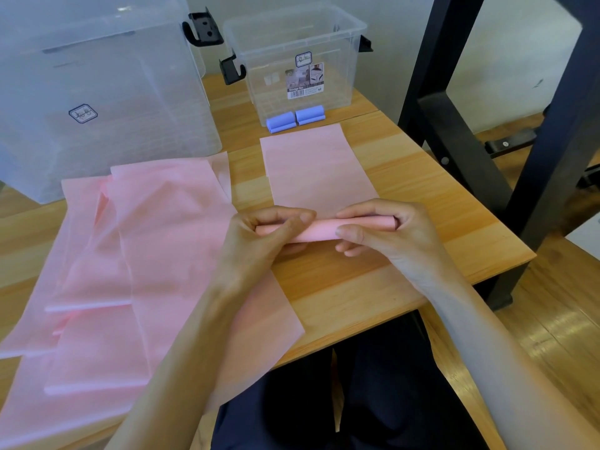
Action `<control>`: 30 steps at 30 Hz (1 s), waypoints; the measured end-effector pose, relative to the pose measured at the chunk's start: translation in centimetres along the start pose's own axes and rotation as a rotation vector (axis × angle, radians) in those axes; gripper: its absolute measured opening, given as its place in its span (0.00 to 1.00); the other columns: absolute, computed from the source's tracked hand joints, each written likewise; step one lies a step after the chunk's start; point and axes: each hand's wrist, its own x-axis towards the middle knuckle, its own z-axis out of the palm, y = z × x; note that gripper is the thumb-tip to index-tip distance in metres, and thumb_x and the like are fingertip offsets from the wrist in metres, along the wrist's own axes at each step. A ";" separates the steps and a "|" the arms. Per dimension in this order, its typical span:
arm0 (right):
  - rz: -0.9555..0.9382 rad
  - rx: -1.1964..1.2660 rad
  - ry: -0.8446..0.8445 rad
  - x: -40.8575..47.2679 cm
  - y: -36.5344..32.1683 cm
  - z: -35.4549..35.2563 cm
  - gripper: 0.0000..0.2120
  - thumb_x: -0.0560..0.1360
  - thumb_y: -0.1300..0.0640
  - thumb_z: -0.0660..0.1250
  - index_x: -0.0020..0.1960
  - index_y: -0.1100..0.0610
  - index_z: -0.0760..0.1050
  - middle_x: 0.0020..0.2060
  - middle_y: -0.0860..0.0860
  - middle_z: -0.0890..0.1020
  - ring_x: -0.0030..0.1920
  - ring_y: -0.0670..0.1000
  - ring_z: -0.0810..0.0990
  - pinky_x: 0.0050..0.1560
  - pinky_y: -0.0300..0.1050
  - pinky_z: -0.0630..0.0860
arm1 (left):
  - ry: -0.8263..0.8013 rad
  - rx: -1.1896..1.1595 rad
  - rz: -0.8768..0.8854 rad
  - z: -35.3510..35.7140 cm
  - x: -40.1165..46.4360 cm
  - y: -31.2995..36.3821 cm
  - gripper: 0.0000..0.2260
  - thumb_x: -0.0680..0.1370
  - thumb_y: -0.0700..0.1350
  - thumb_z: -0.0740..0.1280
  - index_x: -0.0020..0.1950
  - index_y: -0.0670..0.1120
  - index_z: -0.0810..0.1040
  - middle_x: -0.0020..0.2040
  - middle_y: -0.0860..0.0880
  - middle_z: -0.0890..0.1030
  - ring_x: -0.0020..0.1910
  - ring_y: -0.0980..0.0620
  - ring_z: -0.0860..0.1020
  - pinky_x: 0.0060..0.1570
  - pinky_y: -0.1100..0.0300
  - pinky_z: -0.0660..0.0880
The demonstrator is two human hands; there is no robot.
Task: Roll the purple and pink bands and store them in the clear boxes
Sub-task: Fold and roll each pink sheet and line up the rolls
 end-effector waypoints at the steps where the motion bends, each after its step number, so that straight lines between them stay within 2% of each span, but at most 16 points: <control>1: 0.001 0.010 0.018 0.0 0.0 0.0 0.12 0.68 0.60 0.75 0.51 0.63 0.83 0.42 0.58 0.86 0.38 0.58 0.86 0.37 0.42 0.83 | -0.023 0.000 -0.011 0.0 -0.1 0.1 0.07 0.70 0.47 0.73 0.45 0.47 0.86 0.45 0.49 0.87 0.46 0.53 0.84 0.44 0.65 0.80; 3: 0.012 0.047 0.062 0.0 0.0 -0.1 0.10 0.69 0.58 0.74 0.49 0.61 0.83 0.41 0.57 0.86 0.35 0.57 0.86 0.35 0.41 0.82 | -0.062 0.012 -0.014 0.1 -0.2 0.2 0.09 0.68 0.47 0.74 0.47 0.48 0.87 0.46 0.48 0.87 0.46 0.52 0.85 0.46 0.64 0.80; 6: 0.018 0.060 0.064 0.0 -0.1 0.0 0.11 0.68 0.56 0.74 0.48 0.61 0.83 0.41 0.58 0.86 0.35 0.57 0.86 0.34 0.42 0.82 | -0.045 -0.003 -0.011 0.1 -0.2 0.2 0.09 0.67 0.47 0.74 0.47 0.48 0.86 0.45 0.49 0.87 0.44 0.52 0.85 0.44 0.64 0.80; 10: 0.006 0.001 -0.007 -0.1 -0.1 0.1 0.12 0.67 0.60 0.75 0.50 0.61 0.83 0.42 0.57 0.87 0.39 0.58 0.86 0.38 0.42 0.83 | -0.044 -0.010 -0.043 0.1 -0.2 0.1 0.10 0.69 0.48 0.73 0.48 0.45 0.86 0.44 0.46 0.87 0.44 0.49 0.86 0.42 0.63 0.81; 13: 0.023 0.018 0.030 -0.1 -0.2 0.0 0.11 0.67 0.57 0.75 0.48 0.60 0.84 0.41 0.57 0.86 0.36 0.58 0.86 0.36 0.42 0.83 | -0.057 0.011 -0.010 0.0 -0.2 0.1 0.09 0.68 0.49 0.73 0.47 0.48 0.86 0.45 0.49 0.87 0.46 0.53 0.85 0.44 0.64 0.80; 16: 0.033 0.046 0.061 -0.1 -0.2 0.0 0.12 0.67 0.53 0.74 0.47 0.60 0.84 0.41 0.57 0.86 0.34 0.58 0.85 0.33 0.43 0.82 | -0.069 0.030 0.032 0.1 -0.2 0.2 0.07 0.68 0.47 0.74 0.45 0.49 0.86 0.42 0.52 0.86 0.42 0.56 0.84 0.42 0.67 0.78; 19: 0.021 0.033 0.024 -0.1 -0.3 0.1 0.13 0.67 0.56 0.75 0.49 0.61 0.83 0.42 0.57 0.86 0.37 0.58 0.86 0.37 0.43 0.83 | -0.035 0.010 0.031 0.1 -0.2 0.1 0.07 0.69 0.47 0.73 0.45 0.47 0.86 0.42 0.51 0.87 0.42 0.56 0.84 0.41 0.63 0.80; 21: 0.015 0.009 -0.002 -0.1 -0.2 0.1 0.13 0.66 0.59 0.76 0.50 0.61 0.83 0.42 0.58 0.86 0.39 0.58 0.86 0.38 0.43 0.83 | -0.013 0.004 0.008 0.1 -0.1 0.0 0.08 0.69 0.49 0.73 0.44 0.47 0.87 0.43 0.48 0.87 0.43 0.52 0.84 0.45 0.58 0.83; 27: 0.022 0.046 0.075 -0.1 -0.2 0.0 0.12 0.67 0.55 0.75 0.47 0.60 0.84 0.41 0.57 0.86 0.33 0.57 0.85 0.33 0.43 0.82 | -0.053 0.052 0.043 0.0 -0.2 0.0 0.07 0.67 0.48 0.74 0.44 0.52 0.87 0.43 0.49 0.87 0.43 0.54 0.84 0.47 0.62 0.80; 30: 0.018 0.025 0.029 -0.1 -0.2 0.0 0.13 0.67 0.57 0.75 0.49 0.62 0.83 0.43 0.58 0.86 0.37 0.58 0.86 0.37 0.44 0.83 | -0.024 0.031 0.039 0.0 -0.2 0.0 0.05 0.68 0.49 0.74 0.42 0.52 0.87 0.43 0.49 0.87 0.43 0.52 0.84 0.47 0.59 0.82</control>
